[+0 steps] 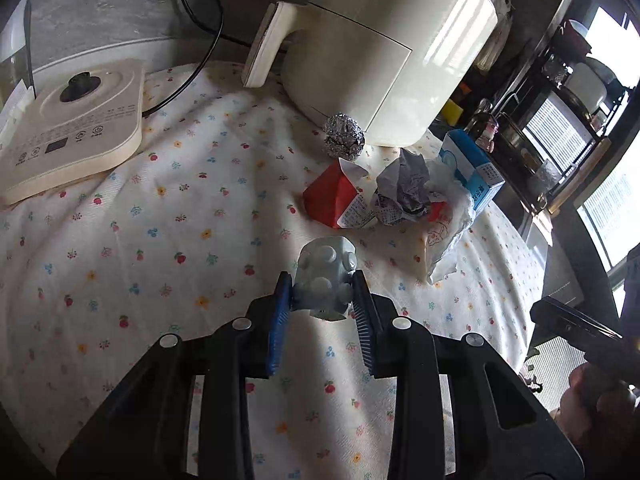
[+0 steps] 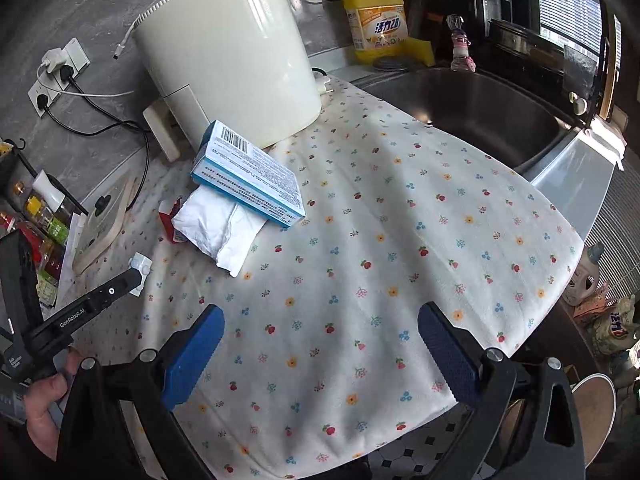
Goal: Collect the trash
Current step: 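Grasp the white toy block with the left tool while the right tool grasps the white plastic bag, then carry the block and bag to the white bin and open both tools over it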
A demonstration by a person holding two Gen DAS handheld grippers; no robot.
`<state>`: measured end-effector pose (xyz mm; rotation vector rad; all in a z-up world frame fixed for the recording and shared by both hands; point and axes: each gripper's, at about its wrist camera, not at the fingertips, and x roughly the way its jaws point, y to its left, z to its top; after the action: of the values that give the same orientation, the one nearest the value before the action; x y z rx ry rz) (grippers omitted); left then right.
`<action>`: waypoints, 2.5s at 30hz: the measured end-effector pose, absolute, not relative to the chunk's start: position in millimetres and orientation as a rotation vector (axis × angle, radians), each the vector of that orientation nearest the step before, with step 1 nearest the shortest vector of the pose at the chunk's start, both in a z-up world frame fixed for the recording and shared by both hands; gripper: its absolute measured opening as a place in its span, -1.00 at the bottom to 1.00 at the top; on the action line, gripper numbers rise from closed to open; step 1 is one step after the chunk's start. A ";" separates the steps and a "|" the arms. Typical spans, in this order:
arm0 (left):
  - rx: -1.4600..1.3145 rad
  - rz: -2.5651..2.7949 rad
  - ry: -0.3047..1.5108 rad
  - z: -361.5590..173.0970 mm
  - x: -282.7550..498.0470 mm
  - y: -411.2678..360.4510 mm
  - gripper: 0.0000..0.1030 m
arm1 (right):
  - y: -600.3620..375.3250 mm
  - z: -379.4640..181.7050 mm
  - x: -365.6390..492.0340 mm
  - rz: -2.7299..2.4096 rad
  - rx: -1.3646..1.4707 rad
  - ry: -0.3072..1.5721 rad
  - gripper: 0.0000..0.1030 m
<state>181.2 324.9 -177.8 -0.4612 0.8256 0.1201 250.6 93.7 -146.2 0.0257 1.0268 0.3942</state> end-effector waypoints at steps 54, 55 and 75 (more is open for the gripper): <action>-0.379 -0.091 0.864 -156.7 204.0 127.1 -0.40 | -101.2 -139.5 211.4 0.343 0.116 1.099 -0.88; -0.370 -0.109 0.869 -157.0 207.4 116.7 -0.40 | -111.9 -139.6 208.6 0.324 0.127 1.097 -0.88; -0.192 -0.491 0.976 -169.6 236.6 -107.1 -0.40 | -328.2 -162.2 113.9 -0.108 0.341 1.121 -0.82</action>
<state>236.6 -107.1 -169.6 -0.1920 0.9755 -0.4914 113.9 -328.2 -162.2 0.3411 1.1213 -0.1082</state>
